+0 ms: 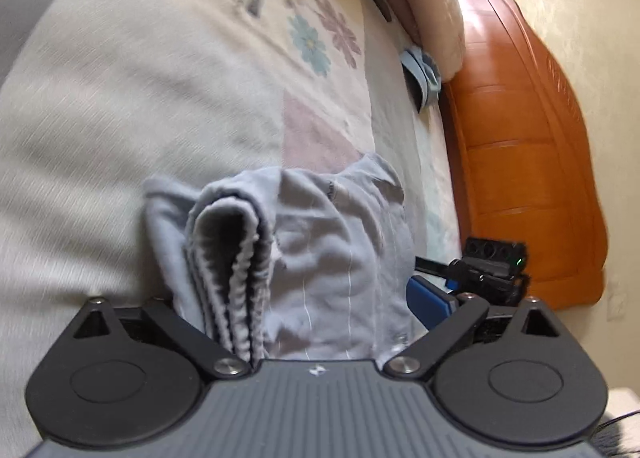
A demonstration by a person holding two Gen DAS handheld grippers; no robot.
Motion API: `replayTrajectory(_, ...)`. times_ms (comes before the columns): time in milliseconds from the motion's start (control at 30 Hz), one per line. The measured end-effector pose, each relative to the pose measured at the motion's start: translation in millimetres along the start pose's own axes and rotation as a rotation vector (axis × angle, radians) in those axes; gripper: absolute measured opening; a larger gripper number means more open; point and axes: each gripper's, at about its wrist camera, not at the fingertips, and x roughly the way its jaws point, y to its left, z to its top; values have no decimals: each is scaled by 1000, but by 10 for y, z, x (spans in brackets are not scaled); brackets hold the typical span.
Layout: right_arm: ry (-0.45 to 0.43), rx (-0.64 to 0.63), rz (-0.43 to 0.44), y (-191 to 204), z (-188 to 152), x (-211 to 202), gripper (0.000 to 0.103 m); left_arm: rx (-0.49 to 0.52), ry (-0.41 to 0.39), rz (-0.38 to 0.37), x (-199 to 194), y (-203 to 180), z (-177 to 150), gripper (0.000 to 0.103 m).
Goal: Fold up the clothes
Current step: 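Clamp the left gripper on the folded edge while the right gripper grips the sweatpants body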
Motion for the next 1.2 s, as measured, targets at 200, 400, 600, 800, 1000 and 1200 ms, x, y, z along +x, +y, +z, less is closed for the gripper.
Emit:
replayTrajectory(200,-12,-31,-10,35,-52,5,103,-89,0,12,-46,165,-100,64)
replayTrajectory(400,-18,-39,-11,35,-61,3,103,-135,5,2,-51,405,-140,23)
replayTrajectory(600,-20,-9,-46,89,-54,26,103,-113,-14,0,-69,390,-188,23)
replayTrajectory(800,35,-30,-54,138,105,196,103,-92,0,-12,-113,433,-194,23)
replayTrajectory(1000,1,33,-77,-74,-5,-23,49,-60,8,-30,-140,441,-188,23)
replayTrajectory(1200,-36,105,-148,-154,-77,-58,6,-46,30,-30,-145,428,-141,23)
